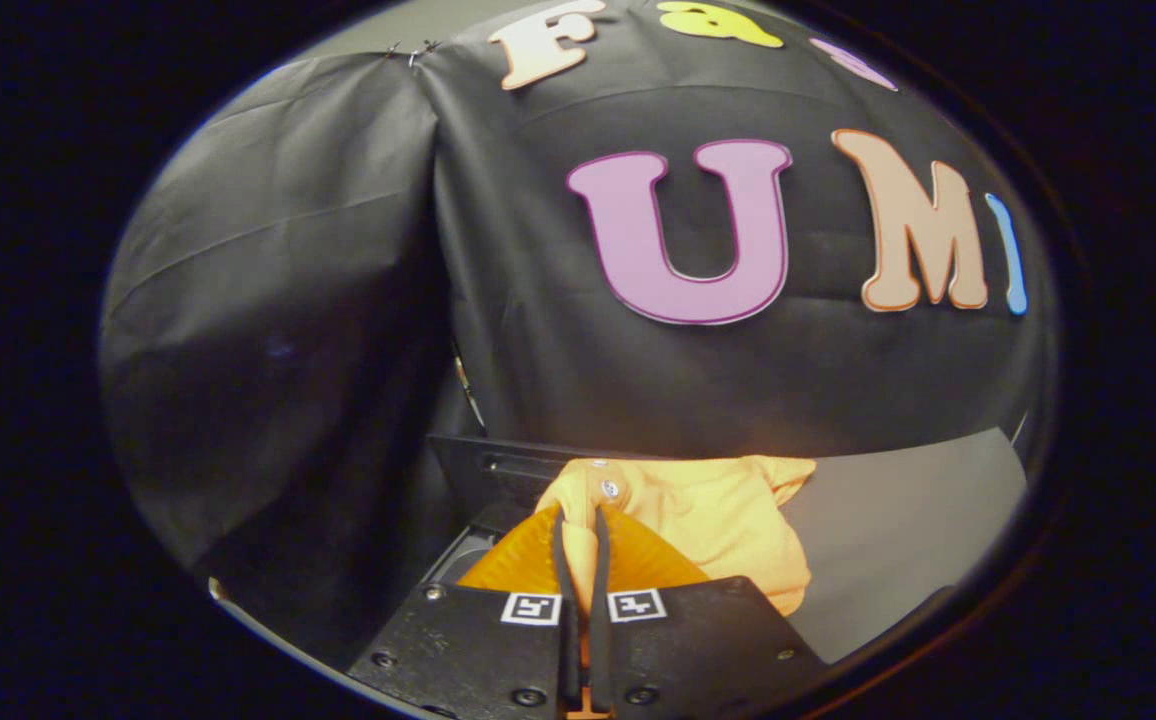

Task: Put the clothes into the washing machine and then close the washing machine lid.

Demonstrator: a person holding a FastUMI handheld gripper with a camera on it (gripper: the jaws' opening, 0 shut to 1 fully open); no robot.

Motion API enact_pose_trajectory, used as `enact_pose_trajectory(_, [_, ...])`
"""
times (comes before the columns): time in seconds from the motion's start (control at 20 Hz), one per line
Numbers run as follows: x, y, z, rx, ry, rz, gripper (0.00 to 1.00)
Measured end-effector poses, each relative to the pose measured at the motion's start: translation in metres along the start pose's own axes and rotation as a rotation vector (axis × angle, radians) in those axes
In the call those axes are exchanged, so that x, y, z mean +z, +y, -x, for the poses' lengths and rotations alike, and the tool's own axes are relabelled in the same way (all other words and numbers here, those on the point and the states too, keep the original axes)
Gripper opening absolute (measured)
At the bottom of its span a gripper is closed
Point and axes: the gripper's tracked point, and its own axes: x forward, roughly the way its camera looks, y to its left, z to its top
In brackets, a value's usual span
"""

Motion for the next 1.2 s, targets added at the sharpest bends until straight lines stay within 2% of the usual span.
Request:
enact_pose_trajectory(0.25, [-0.028,0.028,-0.034,0.008,0.053,0.007,0.05])
enact_pose_trajectory(0.4, [-0.027,0.03,-0.044,-0.019,0.033,-0.017,0.15])
enact_pose_trajectory(0.5, [-0.01,0.028,-0.048,-0.042,-0.031,-0.035,0.3])
enact_pose_trajectory(0.65, [0.009,0.038,-0.049,-0.012,-0.087,-0.089,0.52])
enact_pose_trajectory(0.7, [0.014,0.036,-0.052,-0.027,-0.102,-0.094,0.59])
enact_pose_trajectory(0.95, [0.022,0.033,-0.085,-0.084,-0.123,-0.046,0.97])
enact_pose_trajectory(1.2, [0.033,0.021,-0.13,-0.164,-0.129,-0.014,0.97])
